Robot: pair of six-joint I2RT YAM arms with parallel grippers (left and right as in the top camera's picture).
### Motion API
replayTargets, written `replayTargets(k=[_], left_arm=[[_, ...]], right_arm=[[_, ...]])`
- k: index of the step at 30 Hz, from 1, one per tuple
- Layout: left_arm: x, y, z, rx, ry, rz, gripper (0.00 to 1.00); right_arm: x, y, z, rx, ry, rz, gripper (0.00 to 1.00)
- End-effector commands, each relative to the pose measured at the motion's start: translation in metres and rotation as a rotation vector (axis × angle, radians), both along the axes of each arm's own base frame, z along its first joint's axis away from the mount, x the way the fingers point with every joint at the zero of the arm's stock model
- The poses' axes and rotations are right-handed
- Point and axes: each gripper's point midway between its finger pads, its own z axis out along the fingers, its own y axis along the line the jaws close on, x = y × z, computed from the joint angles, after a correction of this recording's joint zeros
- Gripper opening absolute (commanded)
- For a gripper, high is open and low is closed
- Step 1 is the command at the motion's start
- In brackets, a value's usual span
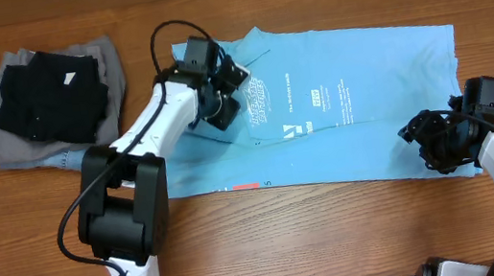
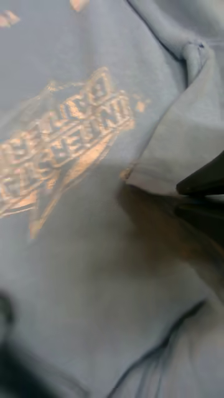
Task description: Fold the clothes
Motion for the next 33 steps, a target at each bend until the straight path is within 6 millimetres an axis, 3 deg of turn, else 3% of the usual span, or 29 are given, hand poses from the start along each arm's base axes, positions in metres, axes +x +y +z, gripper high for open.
replayTargets(k=[1,6,7,9,10,16,19,22,23,29,33], left_arm=[[0.012,-0.015,0.025,-0.039,-0.039,-0.024,0.10],[0.015,-0.029,0.031,-0.041,-0.072,-0.054,0.14],[0.013,-0.028,0.030,-0.032,-0.066,-0.062,0.20],[0.006,-0.025,0.024,-0.017,-0.039,-0.066,0.45],[0.004,-0.023,0.018,-0.008,-0.026,-0.065,0.50],[-0.001,-0.018,-0.022,0.036,0.039,-0.059,0.50],[-0.003,-0.017,-0.030,0.043,0.059,-0.059,0.40],[-0.001,-0.018,-0.029,0.038,0.053,-0.059,0.42],[-0.002,-0.018,-0.029,0.037,0.055,-0.060,0.39],[-0.005,-0.019,-0.027,0.034,0.072,-0.063,0.06],[-0.002,-0.022,-0.016,0.026,0.072,-0.057,0.04]], right_arm=[[0.008,-0.004,0.010,-0.030,-0.038,0.006,0.68],[0.008,-0.004,0.010,-0.030,-0.035,0.006,0.68],[0.008,-0.004,0.010,-0.030,-0.035,0.006,0.68],[0.007,-0.004,0.010,-0.029,-0.032,0.006,0.68],[0.006,-0.004,0.010,-0.027,-0.029,0.006,0.68],[0.006,-0.003,0.010,-0.027,-0.028,0.006,0.68],[0.006,-0.003,0.010,-0.026,-0.027,0.006,0.69],[0.006,-0.003,0.010,-0.026,-0.027,0.006,0.69],[0.006,-0.004,0.010,-0.027,-0.027,0.006,0.69],[0.006,-0.004,0.010,-0.027,-0.027,0.006,0.68],[0.006,-0.004,0.010,-0.027,-0.028,0.006,0.68]])
